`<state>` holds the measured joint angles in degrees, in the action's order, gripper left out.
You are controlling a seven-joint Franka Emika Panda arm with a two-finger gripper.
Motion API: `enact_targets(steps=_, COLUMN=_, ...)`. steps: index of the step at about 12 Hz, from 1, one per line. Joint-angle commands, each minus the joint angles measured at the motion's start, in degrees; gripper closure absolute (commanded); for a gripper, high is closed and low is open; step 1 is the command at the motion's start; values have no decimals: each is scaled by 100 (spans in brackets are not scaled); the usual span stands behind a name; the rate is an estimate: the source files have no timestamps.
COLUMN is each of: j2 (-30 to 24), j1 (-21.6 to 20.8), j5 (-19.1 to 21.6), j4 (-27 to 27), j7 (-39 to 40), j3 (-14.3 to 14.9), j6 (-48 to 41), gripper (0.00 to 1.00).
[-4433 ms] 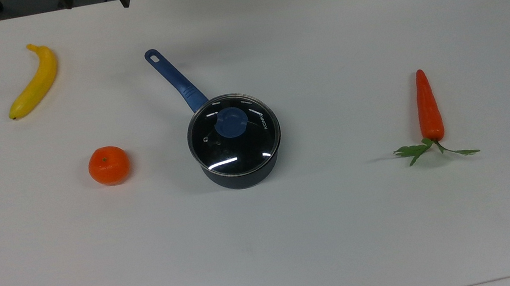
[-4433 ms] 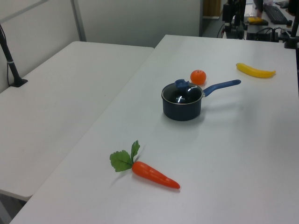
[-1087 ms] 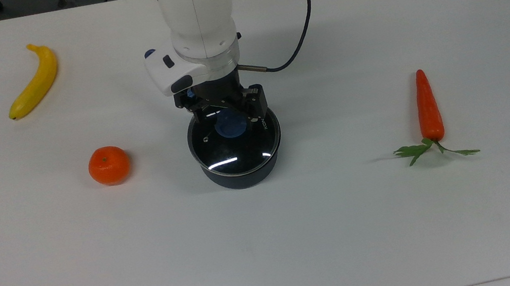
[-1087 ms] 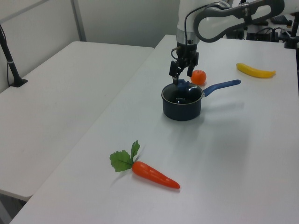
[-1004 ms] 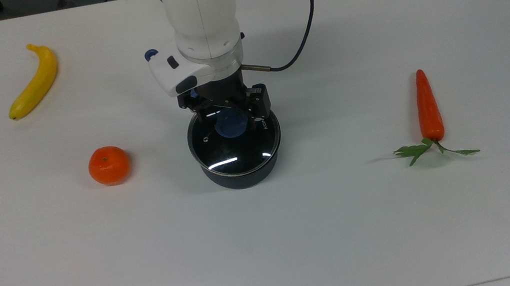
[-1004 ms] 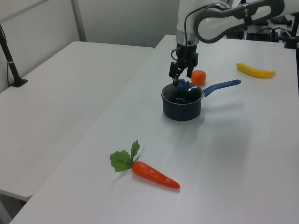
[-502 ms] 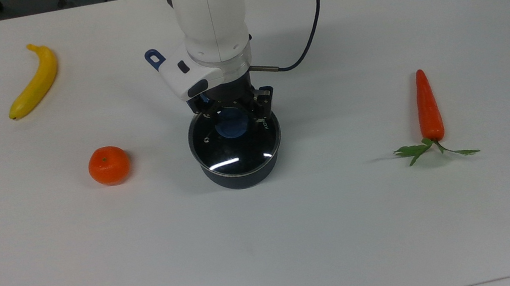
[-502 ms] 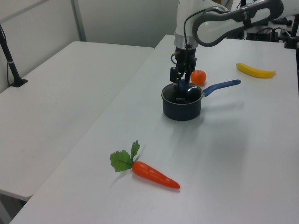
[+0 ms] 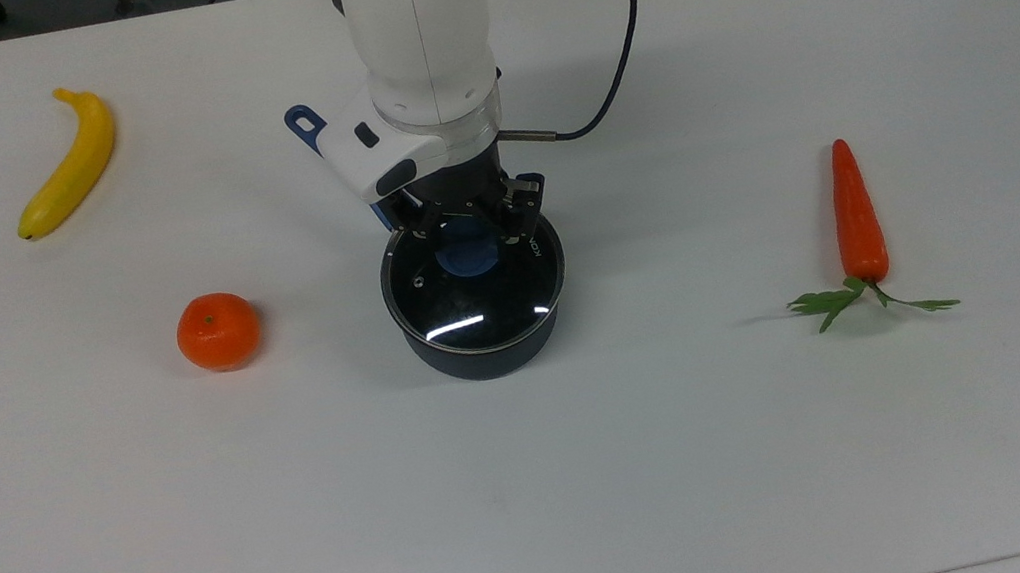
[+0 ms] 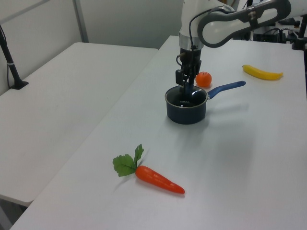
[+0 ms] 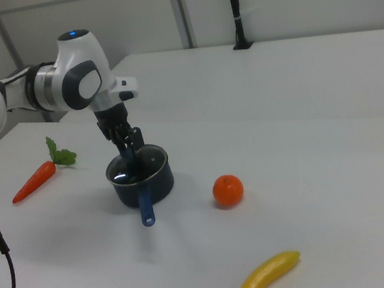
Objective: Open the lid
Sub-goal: 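Close the gripper on the blue knob of the glass lid, then lift the glass lid off the saucepan and carry it beside the banana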
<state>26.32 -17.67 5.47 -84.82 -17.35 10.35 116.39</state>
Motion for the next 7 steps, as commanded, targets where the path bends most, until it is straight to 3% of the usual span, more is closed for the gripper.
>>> enact_targets(steps=1, j2=-240, j1=9, j5=77, j4=18, j7=153, j3=28, j6=-397, gripper=65)
enact_targets(steps=7, j2=-838, j1=773, j5=68, j4=9, j7=477, j3=37, j6=-1160, gripper=65)
